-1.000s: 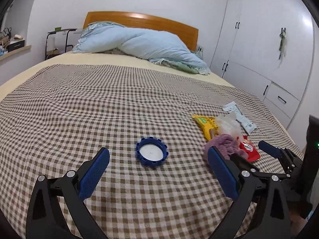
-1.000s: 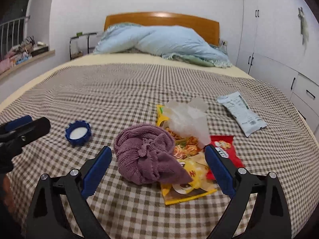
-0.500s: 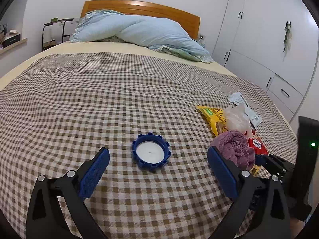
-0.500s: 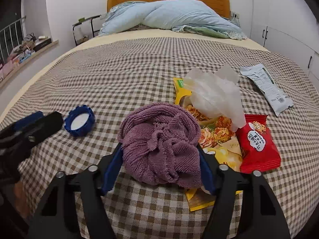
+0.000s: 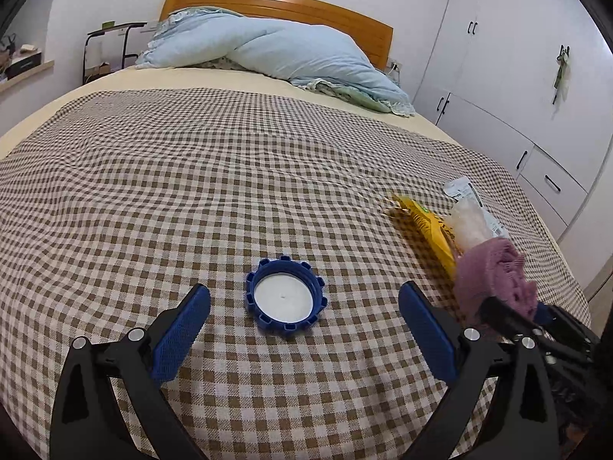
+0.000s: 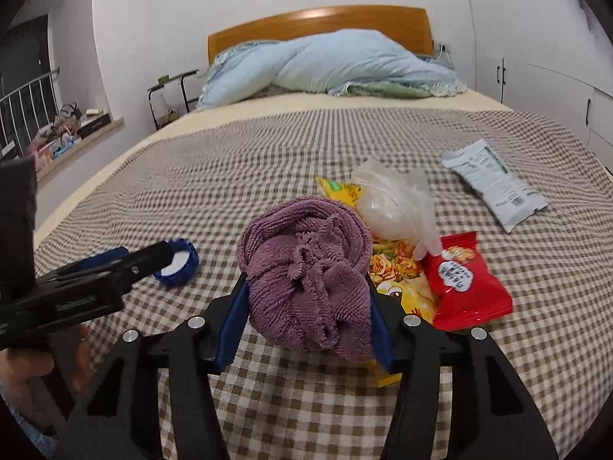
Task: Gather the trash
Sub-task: 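Grasp the purple towel with the right tool, then grasp the blue bottle cap with the left tool while the right tool holds the towel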
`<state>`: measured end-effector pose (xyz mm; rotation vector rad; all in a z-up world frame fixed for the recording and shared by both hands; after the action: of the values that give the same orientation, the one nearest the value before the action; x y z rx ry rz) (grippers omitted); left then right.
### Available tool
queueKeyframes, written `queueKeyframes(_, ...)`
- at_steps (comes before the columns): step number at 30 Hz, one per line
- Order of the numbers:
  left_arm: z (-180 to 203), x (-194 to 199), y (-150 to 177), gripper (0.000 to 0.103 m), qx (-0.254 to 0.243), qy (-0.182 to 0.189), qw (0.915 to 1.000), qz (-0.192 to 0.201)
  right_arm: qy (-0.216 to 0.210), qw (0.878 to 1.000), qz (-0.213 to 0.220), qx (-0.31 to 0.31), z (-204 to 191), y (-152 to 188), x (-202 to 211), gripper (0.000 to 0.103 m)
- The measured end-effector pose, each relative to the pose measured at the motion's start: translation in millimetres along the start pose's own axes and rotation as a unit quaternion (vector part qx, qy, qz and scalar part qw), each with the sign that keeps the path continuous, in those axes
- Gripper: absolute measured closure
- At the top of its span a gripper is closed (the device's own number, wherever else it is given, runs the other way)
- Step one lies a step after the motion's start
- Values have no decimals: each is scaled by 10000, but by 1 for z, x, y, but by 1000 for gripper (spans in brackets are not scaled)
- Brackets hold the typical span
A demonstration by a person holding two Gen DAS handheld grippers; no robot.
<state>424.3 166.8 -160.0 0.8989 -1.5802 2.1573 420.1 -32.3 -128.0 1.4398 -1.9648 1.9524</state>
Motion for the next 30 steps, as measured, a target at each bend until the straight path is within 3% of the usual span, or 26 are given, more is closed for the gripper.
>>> queueKeyframes(6, -6, -4, -1, 9, 88, -46, 9999, -71, 292, 9988, 388, 48, 14, -12, 21, 50)
queueKeyframes(12, -5, -9, -1, 9, 72, -73, 9998, -156, 943, 9933, 654, -109, 52, -16, 45, 49)
queueKeyframes(23, -5, -26, 1, 15, 161, -234, 9991, -305, 1728, 9809, 737, -503, 120, -8, 66, 49)
queueKeyframes(30, -6, -42, 12, 25, 8, -520, 9966, -640, 1994, 9774, 632, -306, 126, 2, 59, 49)
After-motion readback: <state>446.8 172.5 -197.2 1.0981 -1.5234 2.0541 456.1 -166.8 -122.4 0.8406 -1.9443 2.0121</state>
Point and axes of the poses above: each gripper's, at about its wrist camera, not at the fingertips, and x roughly against the way its jaws point, z to its right, y to its underside, the point moved 9 cm from there along -x, roughly the way its jaws point, and after that the axes turned 5 degrees about -y, right-handed, at the moved point
